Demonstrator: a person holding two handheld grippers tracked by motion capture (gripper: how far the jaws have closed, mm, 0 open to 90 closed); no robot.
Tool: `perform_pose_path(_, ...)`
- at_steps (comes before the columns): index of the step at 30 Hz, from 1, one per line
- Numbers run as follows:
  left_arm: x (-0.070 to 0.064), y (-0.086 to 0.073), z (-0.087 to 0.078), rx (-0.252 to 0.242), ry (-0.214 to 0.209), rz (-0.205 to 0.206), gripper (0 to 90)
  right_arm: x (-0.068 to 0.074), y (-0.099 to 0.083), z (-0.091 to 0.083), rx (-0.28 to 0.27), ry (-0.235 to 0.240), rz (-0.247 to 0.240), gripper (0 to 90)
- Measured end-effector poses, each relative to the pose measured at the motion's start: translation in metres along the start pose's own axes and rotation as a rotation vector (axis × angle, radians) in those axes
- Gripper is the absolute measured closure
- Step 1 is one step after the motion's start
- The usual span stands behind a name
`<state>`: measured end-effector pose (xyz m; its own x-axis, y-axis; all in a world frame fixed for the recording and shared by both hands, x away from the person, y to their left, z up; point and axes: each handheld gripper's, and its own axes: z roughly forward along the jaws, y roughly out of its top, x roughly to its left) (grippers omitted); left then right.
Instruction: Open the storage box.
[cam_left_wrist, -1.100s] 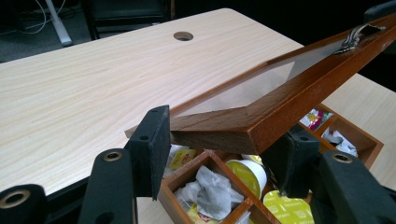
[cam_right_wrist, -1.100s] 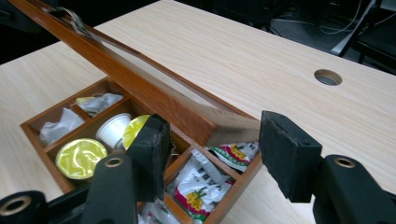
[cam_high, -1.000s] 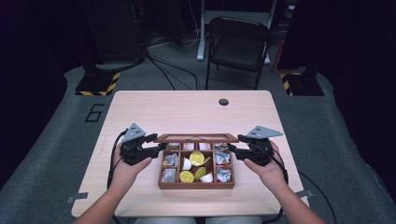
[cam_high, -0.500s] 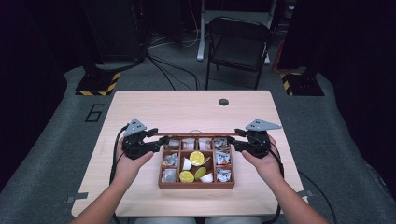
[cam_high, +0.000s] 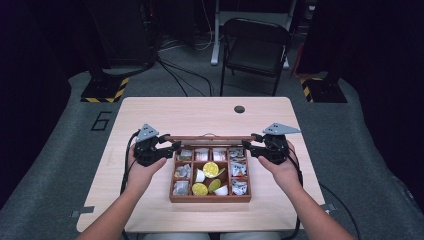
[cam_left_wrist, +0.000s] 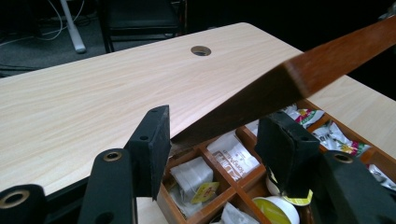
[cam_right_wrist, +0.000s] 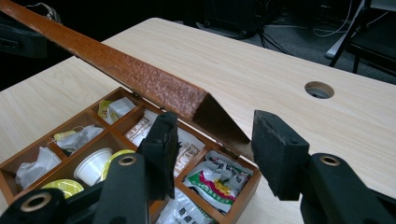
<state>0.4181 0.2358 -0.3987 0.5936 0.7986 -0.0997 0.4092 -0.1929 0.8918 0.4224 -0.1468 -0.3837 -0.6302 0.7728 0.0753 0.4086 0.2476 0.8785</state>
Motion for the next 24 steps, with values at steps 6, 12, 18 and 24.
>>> perform_pose_path(6,0.002,0.002,0.007,-0.027,0.024,0.005,44.9,-0.003,0.003,0.003,-0.009,0.004,0.02,48.3)
perform_pose_path(12,0.004,0.002,0.012,-0.034,0.028,0.004,44.9,-0.009,0.002,0.012,0.009,0.001,0.015,46.9)
perform_pose_path(18,0.008,0.001,0.017,-0.037,0.013,-0.003,44.7,-0.017,-0.002,0.024,0.021,-0.008,0.042,46.1)
perform_pose_path(24,0.011,0.001,0.021,-0.041,0.009,-0.004,44.6,-0.019,-0.004,0.032,0.025,-0.014,0.052,46.5)
